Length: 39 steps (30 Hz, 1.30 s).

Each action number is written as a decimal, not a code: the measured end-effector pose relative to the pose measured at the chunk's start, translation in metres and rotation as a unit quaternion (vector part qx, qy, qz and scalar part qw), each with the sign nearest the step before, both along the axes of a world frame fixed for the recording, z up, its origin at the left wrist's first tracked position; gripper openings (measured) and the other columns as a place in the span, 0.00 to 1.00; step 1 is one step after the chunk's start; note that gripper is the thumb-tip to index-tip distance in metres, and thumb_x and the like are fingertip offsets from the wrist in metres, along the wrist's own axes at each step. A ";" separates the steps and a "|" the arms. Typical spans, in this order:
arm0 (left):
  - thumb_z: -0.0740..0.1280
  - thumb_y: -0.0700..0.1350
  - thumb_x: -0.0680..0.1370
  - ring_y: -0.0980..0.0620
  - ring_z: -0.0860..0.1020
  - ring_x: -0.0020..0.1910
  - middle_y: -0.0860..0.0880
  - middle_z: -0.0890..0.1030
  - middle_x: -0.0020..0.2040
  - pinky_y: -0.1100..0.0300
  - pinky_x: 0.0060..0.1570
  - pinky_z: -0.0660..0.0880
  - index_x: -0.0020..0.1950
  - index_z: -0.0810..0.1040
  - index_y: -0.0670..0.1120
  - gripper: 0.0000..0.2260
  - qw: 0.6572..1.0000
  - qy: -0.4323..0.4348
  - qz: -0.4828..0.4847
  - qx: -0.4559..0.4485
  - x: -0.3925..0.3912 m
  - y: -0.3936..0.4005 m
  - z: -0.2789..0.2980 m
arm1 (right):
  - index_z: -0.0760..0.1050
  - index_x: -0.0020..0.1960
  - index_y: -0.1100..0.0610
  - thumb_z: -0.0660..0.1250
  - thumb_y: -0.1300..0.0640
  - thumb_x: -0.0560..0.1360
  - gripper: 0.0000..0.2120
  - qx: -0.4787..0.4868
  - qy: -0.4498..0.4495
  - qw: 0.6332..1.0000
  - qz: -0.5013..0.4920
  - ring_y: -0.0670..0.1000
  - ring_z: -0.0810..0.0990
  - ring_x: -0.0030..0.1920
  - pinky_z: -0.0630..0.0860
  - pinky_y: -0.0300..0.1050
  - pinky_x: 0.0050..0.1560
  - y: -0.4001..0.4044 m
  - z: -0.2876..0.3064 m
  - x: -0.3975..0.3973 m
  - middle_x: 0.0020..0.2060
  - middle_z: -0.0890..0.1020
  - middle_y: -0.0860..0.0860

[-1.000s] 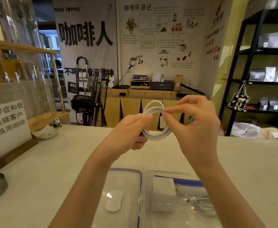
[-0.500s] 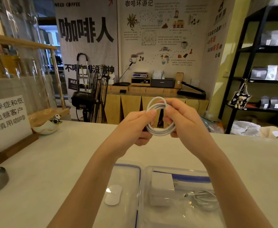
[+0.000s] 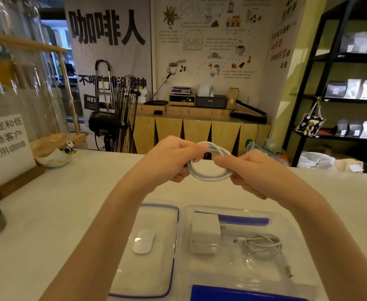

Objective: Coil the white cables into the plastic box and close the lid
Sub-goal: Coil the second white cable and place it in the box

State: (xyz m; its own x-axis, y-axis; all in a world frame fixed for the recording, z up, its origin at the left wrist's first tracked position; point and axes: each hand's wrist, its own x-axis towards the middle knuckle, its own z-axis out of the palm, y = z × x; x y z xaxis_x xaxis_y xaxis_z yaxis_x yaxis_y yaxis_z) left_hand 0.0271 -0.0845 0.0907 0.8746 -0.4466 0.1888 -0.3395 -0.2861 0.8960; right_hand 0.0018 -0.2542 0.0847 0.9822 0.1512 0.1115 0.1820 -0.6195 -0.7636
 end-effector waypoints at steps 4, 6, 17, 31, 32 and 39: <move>0.58 0.50 0.78 0.58 0.64 0.19 0.54 0.67 0.21 0.69 0.21 0.63 0.32 0.70 0.46 0.16 0.989 0.041 -0.074 0.121 0.003 -0.011 -0.015 | 0.73 0.21 0.53 0.55 0.34 0.66 0.27 -0.061 0.113 0.990 0.056 0.45 0.67 0.19 0.71 0.36 0.28 -0.023 -0.006 -0.008 0.18 0.72 0.48; 0.56 0.52 0.78 0.58 0.66 0.20 0.53 0.70 0.22 0.68 0.24 0.66 0.33 0.70 0.46 0.16 0.972 0.065 -0.102 0.200 0.004 -0.015 -0.022 | 0.78 0.30 0.53 0.55 0.36 0.64 0.23 -0.064 0.135 0.984 0.098 0.46 0.76 0.25 0.76 0.39 0.38 -0.033 -0.010 -0.010 0.23 0.79 0.48; 0.62 0.48 0.76 0.56 0.76 0.36 0.50 0.79 0.39 0.62 0.39 0.75 0.48 0.78 0.44 0.09 0.899 0.006 -0.149 0.411 0.006 -0.046 -0.047 | 0.77 0.46 0.58 0.69 0.52 0.70 0.10 -0.133 0.263 0.944 0.147 0.56 0.84 0.39 0.82 0.47 0.42 -0.062 -0.030 0.005 0.41 0.86 0.57; 0.64 0.44 0.76 0.55 0.77 0.27 0.50 0.78 0.31 0.62 0.35 0.77 0.35 0.74 0.43 0.10 0.806 0.036 -0.186 0.560 -0.008 -0.074 -0.078 | 0.80 0.45 0.61 0.70 0.59 0.70 0.07 -0.224 0.321 0.906 0.163 0.52 0.84 0.40 0.82 0.42 0.42 -0.039 -0.062 0.014 0.40 0.85 0.58; 0.64 0.44 0.76 0.54 0.76 0.27 0.50 0.77 0.31 0.62 0.35 0.76 0.34 0.73 0.44 0.11 0.801 0.032 -0.188 0.567 -0.009 -0.076 -0.079 | 0.80 0.45 0.62 0.70 0.59 0.70 0.07 -0.232 0.317 0.905 0.161 0.53 0.84 0.40 0.82 0.42 0.42 -0.037 -0.063 0.013 0.39 0.84 0.57; 0.63 0.45 0.76 0.56 0.72 0.27 0.51 0.72 0.31 0.61 0.39 0.75 0.39 0.72 0.45 0.07 0.792 0.028 -0.164 0.588 -0.015 -0.085 -0.085 | 0.78 0.51 0.66 0.70 0.63 0.70 0.11 -0.269 0.298 0.907 0.126 0.56 0.85 0.38 0.82 0.41 0.38 -0.027 -0.069 0.011 0.43 0.85 0.62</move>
State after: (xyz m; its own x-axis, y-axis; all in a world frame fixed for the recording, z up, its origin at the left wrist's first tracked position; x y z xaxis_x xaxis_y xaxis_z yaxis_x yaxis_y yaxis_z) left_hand 0.0121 -0.1692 0.0061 0.6679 -0.4889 -0.5611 -0.5369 -0.8386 0.0916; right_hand 0.0132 -0.2817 0.0155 0.7711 0.2545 -0.5837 0.0237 -0.9275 -0.3731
